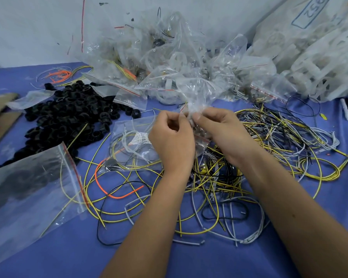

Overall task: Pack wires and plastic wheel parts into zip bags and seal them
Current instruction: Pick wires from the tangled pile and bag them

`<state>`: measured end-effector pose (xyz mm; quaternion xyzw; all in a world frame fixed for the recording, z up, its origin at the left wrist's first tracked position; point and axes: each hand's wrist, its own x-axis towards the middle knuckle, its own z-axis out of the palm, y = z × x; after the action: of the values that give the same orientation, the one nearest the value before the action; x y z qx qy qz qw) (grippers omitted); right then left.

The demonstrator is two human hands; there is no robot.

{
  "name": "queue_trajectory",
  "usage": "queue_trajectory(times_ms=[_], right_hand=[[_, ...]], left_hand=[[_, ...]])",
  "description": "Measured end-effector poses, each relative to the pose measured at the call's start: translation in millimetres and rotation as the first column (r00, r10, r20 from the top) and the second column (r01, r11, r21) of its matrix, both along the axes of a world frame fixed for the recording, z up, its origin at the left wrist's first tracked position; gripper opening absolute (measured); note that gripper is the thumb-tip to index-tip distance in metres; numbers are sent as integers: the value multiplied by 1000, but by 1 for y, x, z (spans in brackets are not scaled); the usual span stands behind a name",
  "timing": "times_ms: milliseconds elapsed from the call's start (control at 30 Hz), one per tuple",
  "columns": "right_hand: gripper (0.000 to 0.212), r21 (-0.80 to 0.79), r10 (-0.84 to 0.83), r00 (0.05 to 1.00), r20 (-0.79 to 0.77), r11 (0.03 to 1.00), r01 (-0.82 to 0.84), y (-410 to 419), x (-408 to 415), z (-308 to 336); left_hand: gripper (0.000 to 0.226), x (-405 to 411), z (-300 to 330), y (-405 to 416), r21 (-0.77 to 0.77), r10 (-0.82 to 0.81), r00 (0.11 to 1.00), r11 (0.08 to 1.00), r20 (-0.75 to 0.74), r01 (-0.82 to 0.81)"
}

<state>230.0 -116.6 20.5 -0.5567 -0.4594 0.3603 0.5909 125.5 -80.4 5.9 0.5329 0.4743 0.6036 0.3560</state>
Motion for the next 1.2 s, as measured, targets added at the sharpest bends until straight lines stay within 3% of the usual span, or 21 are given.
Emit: queue_trajectory(times_ms=[167, 367, 500, 667, 767, 867, 933, 1067, 1200], right_hand=[[5, 1, 53, 981, 188, 999, -54, -2, 3, -2], [13, -42, 169, 963, 208, 986, -164, -6, 14, 7], [17, -33, 271, 934, 233, 962, -271, -7, 12, 6], [5, -9, 300, 921, 249, 951, -308, -6, 15, 1], [5, -56, 308, 947, 92, 951, -304, -5, 12, -1], [18, -21, 321, 891, -320, 938, -345, -4, 12, 3], [28, -30, 260, 821, -508, 947, -319, -3, 16, 8], [45, -15, 302, 665, -683, 905, -426, -5, 10, 12], [41, 43, 411, 582, -702, 840, -541, -10, -1, 15]], left_hand=[[14, -4, 5, -7, 327, 48, 980, 945, -195, 19], [15, -4, 7, -14, 509, 86, 954, 857, -288, 76], [15, -5, 7, -14, 473, 85, 977, 881, -198, 19], [19, -8, 9, -2, 184, 147, 976, 967, 162, -177], [21, -9, 10, 0, 206, 120, 986, 968, 119, -143], [21, -8, 9, -2, 265, 60, 998, 962, 9, -60], [20, -7, 10, -4, 311, 37, 997, 950, -62, -16], [21, -6, 13, -12, 413, 73, 977, 911, -202, 17], [16, -2, 11, -19, 494, 29, 978, 866, -206, 78]])
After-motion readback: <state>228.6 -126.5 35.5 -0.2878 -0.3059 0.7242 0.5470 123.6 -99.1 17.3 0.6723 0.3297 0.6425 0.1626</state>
